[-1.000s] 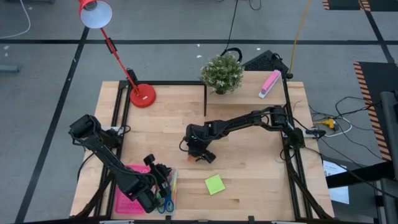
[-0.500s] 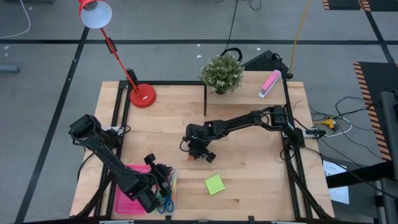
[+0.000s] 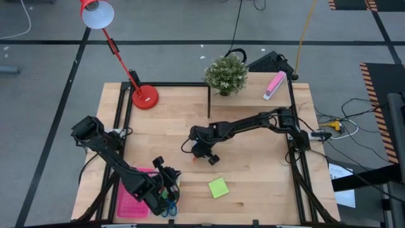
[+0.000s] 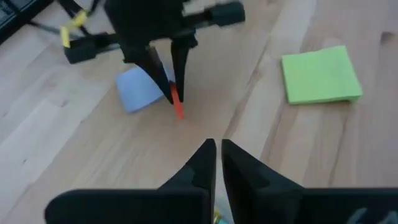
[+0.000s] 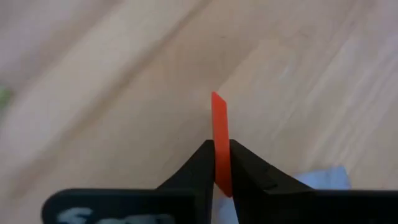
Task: Pack school essentials
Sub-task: Put the orange eraser into the pink supply box
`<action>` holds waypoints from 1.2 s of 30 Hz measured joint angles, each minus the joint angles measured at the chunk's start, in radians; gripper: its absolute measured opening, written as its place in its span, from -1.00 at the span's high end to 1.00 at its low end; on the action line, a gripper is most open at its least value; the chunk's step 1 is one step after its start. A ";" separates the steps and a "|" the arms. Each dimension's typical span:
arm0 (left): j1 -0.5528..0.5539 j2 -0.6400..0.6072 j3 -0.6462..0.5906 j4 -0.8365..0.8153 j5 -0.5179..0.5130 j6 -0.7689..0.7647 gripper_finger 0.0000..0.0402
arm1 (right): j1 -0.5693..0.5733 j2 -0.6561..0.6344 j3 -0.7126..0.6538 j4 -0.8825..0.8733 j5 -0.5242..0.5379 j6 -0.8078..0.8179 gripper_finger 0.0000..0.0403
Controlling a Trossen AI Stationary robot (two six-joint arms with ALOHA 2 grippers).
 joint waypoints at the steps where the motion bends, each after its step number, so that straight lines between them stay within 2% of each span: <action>1: 0.002 0.000 0.000 0.020 -0.001 0.021 0.83 | 0.004 -0.014 0.000 -0.018 -0.003 0.030 0.82; 6: 0.019 0.000 0.001 0.129 -0.017 0.104 0.55 | 0.023 -0.103 -0.034 -0.065 -0.023 0.181 0.90; 10: 0.046 0.000 0.001 0.189 -0.064 0.157 0.29 | 0.048 -0.183 -0.122 -0.006 -0.012 0.298 0.93; 14: 0.091 0.000 0.001 0.273 -0.036 0.198 0.16 | 0.100 -0.275 -0.247 0.109 0.091 0.378 0.86; 17: 0.123 0.020 0.001 0.361 -0.017 0.266 0.14 | 0.137 -0.346 -0.342 0.214 0.162 0.410 0.84; 21: 0.150 0.053 0.001 0.459 0.013 0.372 0.14 | 0.171 -0.435 -0.453 0.341 0.196 0.457 0.89; 26: 0.183 0.076 0.001 0.500 -0.017 0.394 0.14 | 0.193 -0.520 -0.556 0.469 0.229 0.521 0.90; 29: 0.196 0.080 0.000 0.523 -0.024 0.425 0.14 | 0.208 -0.544 -0.592 0.524 0.242 0.557 0.87; 36: 0.229 0.107 0.002 0.697 -0.032 0.594 0.14 | 0.239 -0.553 -0.613 0.562 0.241 0.582 0.88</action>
